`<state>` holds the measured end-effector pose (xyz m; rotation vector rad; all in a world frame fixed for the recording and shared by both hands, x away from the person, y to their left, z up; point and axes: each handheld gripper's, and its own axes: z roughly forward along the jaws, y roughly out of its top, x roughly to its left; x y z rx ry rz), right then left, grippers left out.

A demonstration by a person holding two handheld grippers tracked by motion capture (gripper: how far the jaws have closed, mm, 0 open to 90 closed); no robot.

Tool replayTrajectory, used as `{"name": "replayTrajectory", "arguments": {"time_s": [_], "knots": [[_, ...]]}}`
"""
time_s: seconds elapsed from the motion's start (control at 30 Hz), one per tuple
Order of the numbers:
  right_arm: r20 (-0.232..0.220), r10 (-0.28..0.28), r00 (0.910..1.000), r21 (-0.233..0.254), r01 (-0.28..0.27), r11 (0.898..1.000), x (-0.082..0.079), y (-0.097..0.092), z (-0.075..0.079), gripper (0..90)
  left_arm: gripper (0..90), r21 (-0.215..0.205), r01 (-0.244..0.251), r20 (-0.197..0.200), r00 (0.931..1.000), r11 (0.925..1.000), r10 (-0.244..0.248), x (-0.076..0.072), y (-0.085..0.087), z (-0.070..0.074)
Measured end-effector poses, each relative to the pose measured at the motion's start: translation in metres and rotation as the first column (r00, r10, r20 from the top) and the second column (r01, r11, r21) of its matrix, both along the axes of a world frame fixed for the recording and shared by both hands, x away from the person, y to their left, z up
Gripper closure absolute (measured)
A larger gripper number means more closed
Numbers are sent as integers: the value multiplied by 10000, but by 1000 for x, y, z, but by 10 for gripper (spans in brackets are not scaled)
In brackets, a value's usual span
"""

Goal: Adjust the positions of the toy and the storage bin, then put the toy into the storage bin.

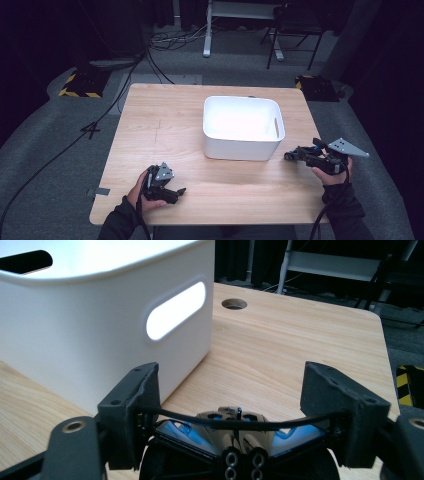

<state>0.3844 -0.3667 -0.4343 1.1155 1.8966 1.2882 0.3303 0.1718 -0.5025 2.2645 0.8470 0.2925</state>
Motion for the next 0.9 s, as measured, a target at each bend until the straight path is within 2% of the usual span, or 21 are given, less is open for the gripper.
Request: {"name": "replayTrajectory", "arguments": {"time_s": [0.3, 0.63, 0.7, 0.8, 0.9], "knots": [[73, 149, 9999, 45, -149, 9999, 2, 7, 6, 247, 147, 1, 1, 2, 10000, 10000, -1, 0, 0, 0], [68, 133, 9999, 234, -135, 9996, 3, 6, 10, 247, 147, 2, -1, 1, 10000, 10000, 1, 0, 0, 0], [90, 202, 9998, 107, -203, 9997, 4, 4, 10, 247, 147, 3, -2, 2, 10000, 10000, 2, 0, 0, 0], [28, 144, 9999, 237, -145, 9996, 4, 4, 11, 247, 147, 1, -3, 2, 10000, 10000, 3, 0, 0, 0], [56, 188, 9998, 143, -189, 9997, 4, 4, 13, 247, 147, 6, 8, 11, 10000, 10000, -8, 0, 0, 0]]}}
